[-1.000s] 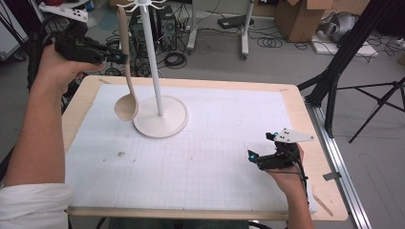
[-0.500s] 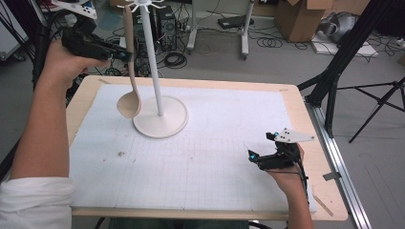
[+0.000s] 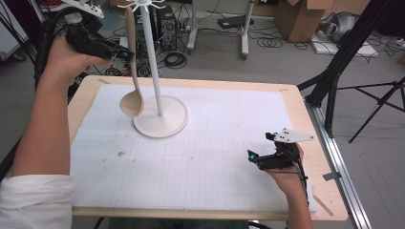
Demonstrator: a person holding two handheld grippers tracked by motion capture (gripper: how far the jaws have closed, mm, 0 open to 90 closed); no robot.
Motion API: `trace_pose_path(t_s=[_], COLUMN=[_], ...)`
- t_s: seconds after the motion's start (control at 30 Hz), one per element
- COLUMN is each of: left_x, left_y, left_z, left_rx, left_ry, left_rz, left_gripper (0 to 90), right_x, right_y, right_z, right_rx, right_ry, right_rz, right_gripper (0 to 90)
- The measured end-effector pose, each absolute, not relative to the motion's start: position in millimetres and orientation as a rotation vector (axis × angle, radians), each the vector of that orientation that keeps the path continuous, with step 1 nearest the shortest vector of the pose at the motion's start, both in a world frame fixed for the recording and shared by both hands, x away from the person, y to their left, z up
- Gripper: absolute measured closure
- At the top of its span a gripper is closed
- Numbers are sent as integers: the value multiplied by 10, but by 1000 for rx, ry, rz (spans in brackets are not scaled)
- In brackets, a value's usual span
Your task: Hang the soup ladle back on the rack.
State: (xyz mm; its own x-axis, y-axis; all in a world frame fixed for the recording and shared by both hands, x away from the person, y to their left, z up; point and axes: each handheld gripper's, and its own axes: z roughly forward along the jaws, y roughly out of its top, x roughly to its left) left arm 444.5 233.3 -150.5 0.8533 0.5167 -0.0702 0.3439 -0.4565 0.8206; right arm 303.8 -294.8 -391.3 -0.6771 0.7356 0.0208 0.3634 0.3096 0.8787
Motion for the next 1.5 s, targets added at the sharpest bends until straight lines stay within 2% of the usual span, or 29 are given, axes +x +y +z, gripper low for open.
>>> trace_pose_path(t_s=[0.77, 1.2, 1.5], left_x=[4501, 4424, 4236], left_y=[2226, 2347, 2372], left_z=[-1494, -1512, -1612], left_rx=[2133, 2097, 2075], left_ry=[672, 677, 623], left_rz=[269, 261, 252], left_gripper=[735, 581, 423], right_x=[3034, 3038, 3037], right_y=[-2930, -2921, -2915], right_z=[-3915, -3917, -3920], right_rx=[980, 966, 969], right_ry=[2205, 2206, 2211], right_rz=[1322, 1314, 1310], right_gripper=[7, 7, 6])
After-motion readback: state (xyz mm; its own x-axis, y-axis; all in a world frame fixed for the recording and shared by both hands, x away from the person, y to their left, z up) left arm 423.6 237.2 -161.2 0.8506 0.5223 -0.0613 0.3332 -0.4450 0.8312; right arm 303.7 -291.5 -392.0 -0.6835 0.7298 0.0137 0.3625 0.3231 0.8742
